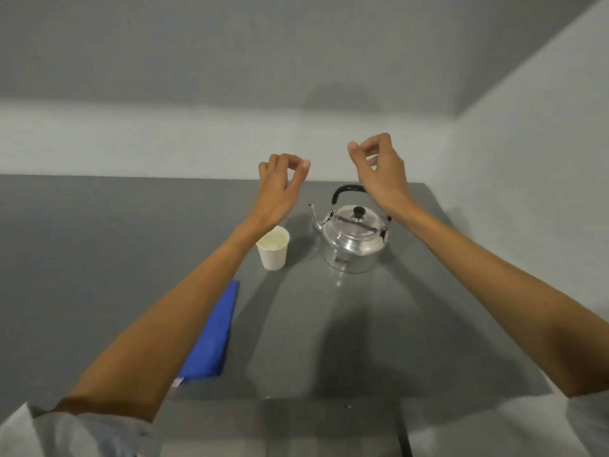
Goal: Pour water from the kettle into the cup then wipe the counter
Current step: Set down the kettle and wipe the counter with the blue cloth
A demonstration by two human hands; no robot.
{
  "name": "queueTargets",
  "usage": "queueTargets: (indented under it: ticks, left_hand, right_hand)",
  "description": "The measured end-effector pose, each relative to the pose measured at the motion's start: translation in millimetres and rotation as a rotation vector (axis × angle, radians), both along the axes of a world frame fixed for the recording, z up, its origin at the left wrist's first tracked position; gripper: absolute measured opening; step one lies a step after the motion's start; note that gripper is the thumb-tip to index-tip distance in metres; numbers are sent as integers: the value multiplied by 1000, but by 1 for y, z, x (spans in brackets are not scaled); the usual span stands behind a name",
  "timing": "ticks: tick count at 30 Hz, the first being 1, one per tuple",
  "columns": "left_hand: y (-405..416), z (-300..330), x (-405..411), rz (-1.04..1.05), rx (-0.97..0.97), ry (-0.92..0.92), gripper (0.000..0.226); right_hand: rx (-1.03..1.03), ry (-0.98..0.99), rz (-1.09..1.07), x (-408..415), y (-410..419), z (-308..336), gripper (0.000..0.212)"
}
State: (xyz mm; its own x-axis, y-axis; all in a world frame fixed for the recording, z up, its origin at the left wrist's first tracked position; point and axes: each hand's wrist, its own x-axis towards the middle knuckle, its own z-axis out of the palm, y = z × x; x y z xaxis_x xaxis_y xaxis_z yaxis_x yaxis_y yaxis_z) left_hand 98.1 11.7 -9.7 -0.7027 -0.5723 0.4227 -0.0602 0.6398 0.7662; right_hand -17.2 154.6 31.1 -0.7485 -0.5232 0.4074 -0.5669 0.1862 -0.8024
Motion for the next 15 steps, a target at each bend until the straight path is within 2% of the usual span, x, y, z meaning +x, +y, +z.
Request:
queueTargets:
  ticks: [2,5,8,12,15]
  left_hand:
    - [2,-2,36,59,-19,1,29]
    - [6,-21,92,208,-22,-99,32]
    - [10,-57,143,362,66,-297,39]
    - [22,-104,198,532,297,-628,55]
    - [30,-129,226,618,384,-820,67]
  right_hand:
    - [1,-45,117,33,-7,7,33]
    - [124,-94,299,85,-27,-11,36]
    - [280,-143,440,132,-55,-55,39]
    - [571,-178,565,167,-92,-117,48]
    - [757,-147,559,177,-118,-149,56]
